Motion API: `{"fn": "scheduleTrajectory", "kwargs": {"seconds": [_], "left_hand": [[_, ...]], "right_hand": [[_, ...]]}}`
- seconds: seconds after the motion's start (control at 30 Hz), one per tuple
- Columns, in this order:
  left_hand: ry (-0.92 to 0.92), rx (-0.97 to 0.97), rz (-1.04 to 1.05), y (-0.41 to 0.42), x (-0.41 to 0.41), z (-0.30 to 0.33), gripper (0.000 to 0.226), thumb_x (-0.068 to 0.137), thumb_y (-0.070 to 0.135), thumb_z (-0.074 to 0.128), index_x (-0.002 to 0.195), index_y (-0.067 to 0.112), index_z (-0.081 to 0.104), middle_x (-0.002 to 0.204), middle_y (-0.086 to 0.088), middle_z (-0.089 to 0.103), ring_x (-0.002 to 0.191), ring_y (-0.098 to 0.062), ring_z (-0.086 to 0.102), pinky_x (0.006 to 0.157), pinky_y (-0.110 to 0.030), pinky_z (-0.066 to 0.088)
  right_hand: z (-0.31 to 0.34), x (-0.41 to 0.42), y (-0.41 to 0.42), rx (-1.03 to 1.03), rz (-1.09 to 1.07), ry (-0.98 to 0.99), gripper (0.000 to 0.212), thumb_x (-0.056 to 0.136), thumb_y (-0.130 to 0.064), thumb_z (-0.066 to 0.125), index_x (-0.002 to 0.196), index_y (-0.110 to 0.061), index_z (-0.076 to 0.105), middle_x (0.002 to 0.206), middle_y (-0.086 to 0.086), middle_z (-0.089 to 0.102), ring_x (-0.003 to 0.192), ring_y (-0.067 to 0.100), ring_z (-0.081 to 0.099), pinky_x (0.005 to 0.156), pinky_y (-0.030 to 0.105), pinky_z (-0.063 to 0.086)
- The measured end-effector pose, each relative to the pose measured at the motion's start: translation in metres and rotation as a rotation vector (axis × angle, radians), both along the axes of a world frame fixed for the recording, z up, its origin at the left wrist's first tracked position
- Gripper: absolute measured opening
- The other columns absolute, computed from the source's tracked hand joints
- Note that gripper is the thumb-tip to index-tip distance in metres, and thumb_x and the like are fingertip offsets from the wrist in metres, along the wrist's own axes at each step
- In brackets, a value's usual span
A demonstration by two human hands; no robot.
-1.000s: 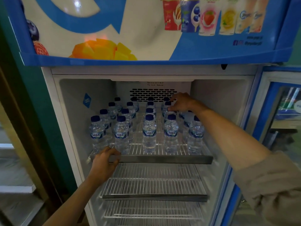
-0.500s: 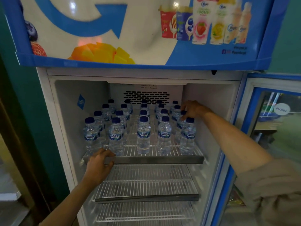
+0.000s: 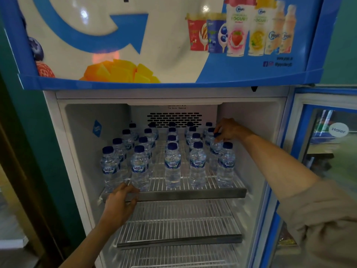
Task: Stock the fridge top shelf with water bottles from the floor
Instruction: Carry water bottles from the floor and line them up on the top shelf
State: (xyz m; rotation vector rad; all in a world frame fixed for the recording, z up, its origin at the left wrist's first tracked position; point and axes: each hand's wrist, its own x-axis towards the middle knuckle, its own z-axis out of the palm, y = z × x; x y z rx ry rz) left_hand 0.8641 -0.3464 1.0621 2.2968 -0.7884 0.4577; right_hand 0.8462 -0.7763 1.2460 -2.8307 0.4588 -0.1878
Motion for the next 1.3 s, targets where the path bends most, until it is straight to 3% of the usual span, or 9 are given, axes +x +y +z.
{"fn": "scheduleTrajectory", "kwargs": {"seconds": [0.13, 0.3, 0.47, 0.6, 0.73, 0.8, 0.9, 1.07, 1.3], "left_hand": [[-0.005, -0.009, -0.007, 0.0, -0.001, 0.0, 0.025, 0.078, 0.004, 0.074, 0.097, 0.02, 0.071, 0.092, 0.003, 0.058, 0.082, -0.015, 0.057, 0.07, -0.029, 0.043], [-0.021, -0.014, -0.012, 0.001, 0.0, 0.0, 0.026, 0.077, 0.003, 0.074, 0.096, 0.02, 0.071, 0.09, 0.004, 0.058, 0.079, -0.012, 0.055, 0.068, -0.028, 0.042], [-0.012, -0.015, -0.017, 0.002, 0.0, -0.002, 0.027, 0.077, 0.004, 0.074, 0.097, 0.021, 0.07, 0.093, 0.004, 0.059, 0.08, -0.012, 0.057, 0.068, -0.027, 0.042], [0.006, -0.006, -0.02, 0.002, 0.001, -0.002, 0.028, 0.076, 0.004, 0.073, 0.099, 0.02, 0.07, 0.096, 0.004, 0.059, 0.082, -0.013, 0.058, 0.068, -0.026, 0.04], [0.001, -0.001, -0.022, 0.001, 0.001, -0.002, 0.028, 0.077, 0.004, 0.072, 0.099, 0.02, 0.07, 0.095, 0.005, 0.057, 0.08, -0.011, 0.056, 0.067, -0.025, 0.039], [0.001, 0.003, -0.016, 0.001, 0.001, -0.002, 0.027, 0.077, 0.005, 0.072, 0.099, 0.02, 0.07, 0.094, 0.005, 0.057, 0.079, -0.011, 0.055, 0.067, -0.025, 0.039], [0.001, 0.016, -0.016, 0.002, 0.001, -0.001, 0.027, 0.077, 0.006, 0.072, 0.098, 0.022, 0.069, 0.094, 0.006, 0.056, 0.079, -0.011, 0.055, 0.067, -0.026, 0.039], [-0.005, 0.019, -0.021, 0.002, 0.001, 0.0, 0.025, 0.077, 0.005, 0.072, 0.097, 0.02, 0.069, 0.093, 0.005, 0.056, 0.079, -0.013, 0.056, 0.067, -0.027, 0.039], [-0.008, 0.013, -0.007, 0.0, 0.001, -0.002, 0.024, 0.078, 0.006, 0.072, 0.098, 0.019, 0.069, 0.095, 0.003, 0.056, 0.08, -0.013, 0.054, 0.068, -0.027, 0.038]], "right_hand": [[0.001, -0.001, -0.001, -0.013, -0.001, 0.005, 0.05, 0.074, -0.029, 0.087, 0.118, -0.012, 0.069, 0.124, 0.009, 0.06, 0.106, 0.026, 0.063, 0.094, 0.038, 0.055], [0.003, -0.002, 0.001, -0.004, 0.005, 0.02, 0.051, 0.075, -0.027, 0.087, 0.119, -0.012, 0.068, 0.125, 0.01, 0.058, 0.104, 0.026, 0.064, 0.093, 0.039, 0.056], [0.004, -0.004, 0.002, -0.049, -0.002, 0.026, 0.049, 0.077, -0.029, 0.085, 0.12, -0.014, 0.068, 0.126, 0.008, 0.059, 0.106, 0.024, 0.061, 0.091, 0.032, 0.055], [0.004, -0.004, 0.005, -0.069, -0.044, 0.072, 0.063, 0.077, -0.035, 0.084, 0.131, -0.013, 0.06, 0.13, 0.007, 0.058, 0.11, 0.023, 0.059, 0.087, 0.028, 0.051], [0.012, 0.001, 0.028, -0.258, -0.01, -0.117, 0.043, 0.089, -0.044, 0.068, 0.117, -0.012, 0.064, 0.119, 0.01, 0.066, 0.1, 0.025, 0.062, 0.078, 0.031, 0.051], [0.011, 0.01, 0.042, -0.184, 0.056, -0.214, 0.044, 0.091, -0.048, 0.064, 0.122, -0.017, 0.064, 0.122, 0.009, 0.065, 0.106, 0.026, 0.062, 0.089, 0.036, 0.053], [0.002, 0.018, 0.063, -0.048, 0.167, -0.086, 0.052, 0.088, -0.049, 0.069, 0.131, -0.02, 0.061, 0.128, 0.005, 0.062, 0.115, 0.025, 0.059, 0.102, 0.038, 0.048], [-0.005, 0.024, 0.062, -0.02, 0.171, -0.058, 0.035, 0.087, -0.029, 0.076, 0.118, -0.016, 0.069, 0.122, 0.011, 0.065, 0.107, 0.026, 0.063, 0.099, 0.036, 0.051], [-0.002, 0.019, 0.054, -0.013, 0.173, -0.049, 0.03, 0.088, -0.027, 0.074, 0.116, -0.015, 0.07, 0.112, 0.01, 0.068, 0.1, 0.023, 0.066, 0.096, 0.036, 0.054]]}}
